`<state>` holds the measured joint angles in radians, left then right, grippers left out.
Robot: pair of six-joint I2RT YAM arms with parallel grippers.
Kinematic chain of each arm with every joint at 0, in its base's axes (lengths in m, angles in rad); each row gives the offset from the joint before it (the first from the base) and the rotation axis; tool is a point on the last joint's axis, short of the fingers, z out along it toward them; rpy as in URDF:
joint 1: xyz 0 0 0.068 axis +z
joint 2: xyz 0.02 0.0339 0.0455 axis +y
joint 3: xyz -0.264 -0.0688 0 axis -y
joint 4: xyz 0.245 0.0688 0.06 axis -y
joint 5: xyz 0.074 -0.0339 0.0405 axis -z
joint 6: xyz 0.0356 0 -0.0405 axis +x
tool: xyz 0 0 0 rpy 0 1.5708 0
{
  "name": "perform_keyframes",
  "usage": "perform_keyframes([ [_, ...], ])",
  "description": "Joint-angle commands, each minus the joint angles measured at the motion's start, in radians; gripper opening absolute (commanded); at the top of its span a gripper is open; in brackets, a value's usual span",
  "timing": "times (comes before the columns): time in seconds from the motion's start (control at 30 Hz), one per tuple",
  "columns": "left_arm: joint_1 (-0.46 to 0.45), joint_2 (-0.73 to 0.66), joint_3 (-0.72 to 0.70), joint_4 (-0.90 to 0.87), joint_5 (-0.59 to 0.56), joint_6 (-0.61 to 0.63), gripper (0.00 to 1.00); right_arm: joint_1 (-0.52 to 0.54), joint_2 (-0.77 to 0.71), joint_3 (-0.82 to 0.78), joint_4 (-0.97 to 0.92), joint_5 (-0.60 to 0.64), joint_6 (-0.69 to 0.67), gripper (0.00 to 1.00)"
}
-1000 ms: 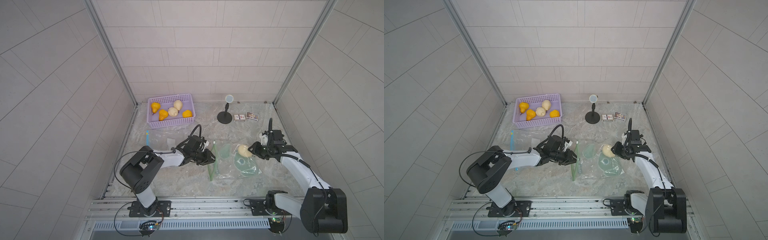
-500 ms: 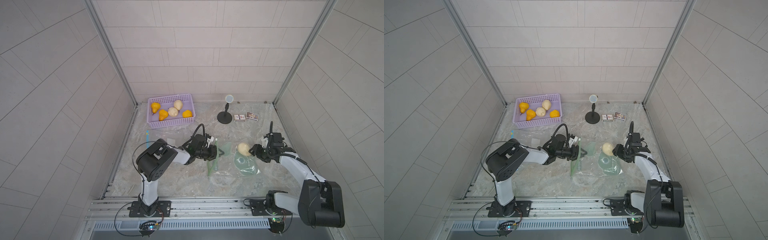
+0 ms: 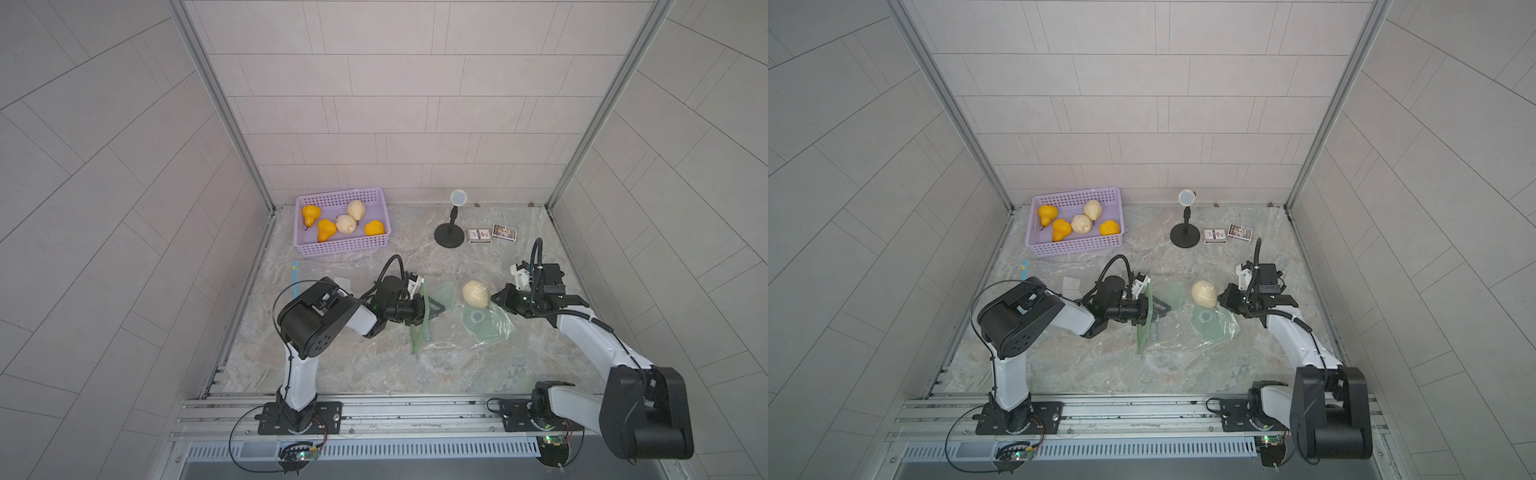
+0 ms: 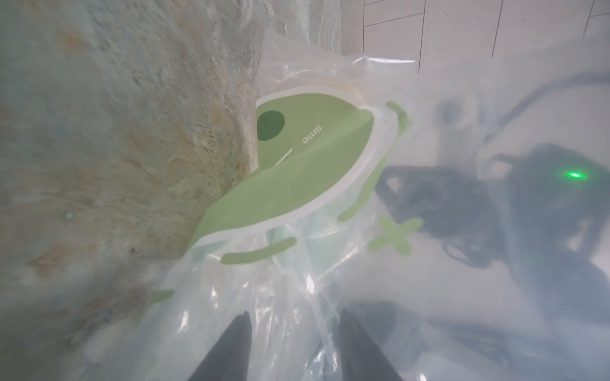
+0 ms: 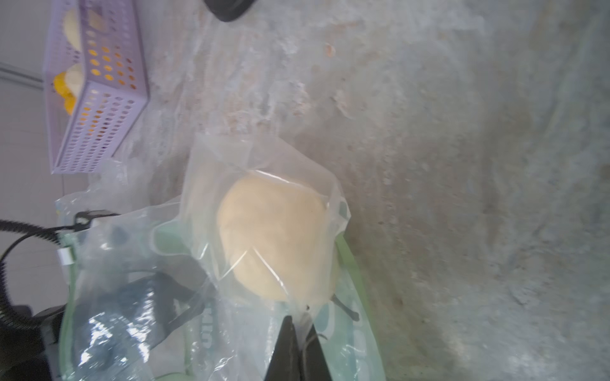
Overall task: Open the zip-top bag and take out the pear
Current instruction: Adjust the zipper food storage bag at the center of the board.
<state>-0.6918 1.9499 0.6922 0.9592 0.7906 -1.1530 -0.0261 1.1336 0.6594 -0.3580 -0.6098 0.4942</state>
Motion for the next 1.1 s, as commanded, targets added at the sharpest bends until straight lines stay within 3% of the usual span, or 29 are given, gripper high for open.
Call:
perform_keyframes([
  [0.0, 0.02, 0.013, -0.033, 0.183, 0.015, -0.043, 0.53, 0.079, -0.088, 0.072, -0.113, -0.016, -0.027, 0.0],
  [0.1, 0.034, -0.007, -0.055, 0.19, 0.009, -0.025, 0.57, 0.174, -0.156, 0.114, -0.176, 0.036, -0.002, 0.0],
  [0.17, 0.038, -0.015, -0.065, 0.19, 0.006, -0.017, 0.66, 0.205, -0.193, 0.132, -0.205, 0.046, 0.014, 0.0],
  [0.4, 0.048, -0.094, -0.095, 0.22, -0.024, -0.011, 0.81, 0.176, -0.313, 0.124, -0.296, 0.069, 0.073, 0.0],
  [0.6, 0.057, -0.133, -0.099, 0.22, -0.003, -0.024, 0.81, 0.083, -0.334, 0.043, -0.394, 0.165, 0.131, 0.0],
  [0.73, 0.062, -0.095, -0.114, 0.225, -0.019, -0.02, 0.79, 0.067, -0.46, -0.008, -0.233, 0.006, 0.177, 0.0],
  [0.8, 0.062, -0.067, -0.117, 0.231, -0.027, -0.015, 0.79, 0.065, -0.502, 0.03, -0.299, 0.076, 0.171, 0.0],
  [0.9, 0.061, -0.029, -0.111, 0.241, -0.03, -0.012, 0.79, 0.059, -0.42, 0.08, -0.417, 0.052, 0.121, 0.0],
  [1.07, 0.05, 0.009, -0.097, 0.298, -0.008, -0.049, 0.77, 0.06, -0.397, -0.004, -0.342, -0.015, 0.14, 0.0],
])
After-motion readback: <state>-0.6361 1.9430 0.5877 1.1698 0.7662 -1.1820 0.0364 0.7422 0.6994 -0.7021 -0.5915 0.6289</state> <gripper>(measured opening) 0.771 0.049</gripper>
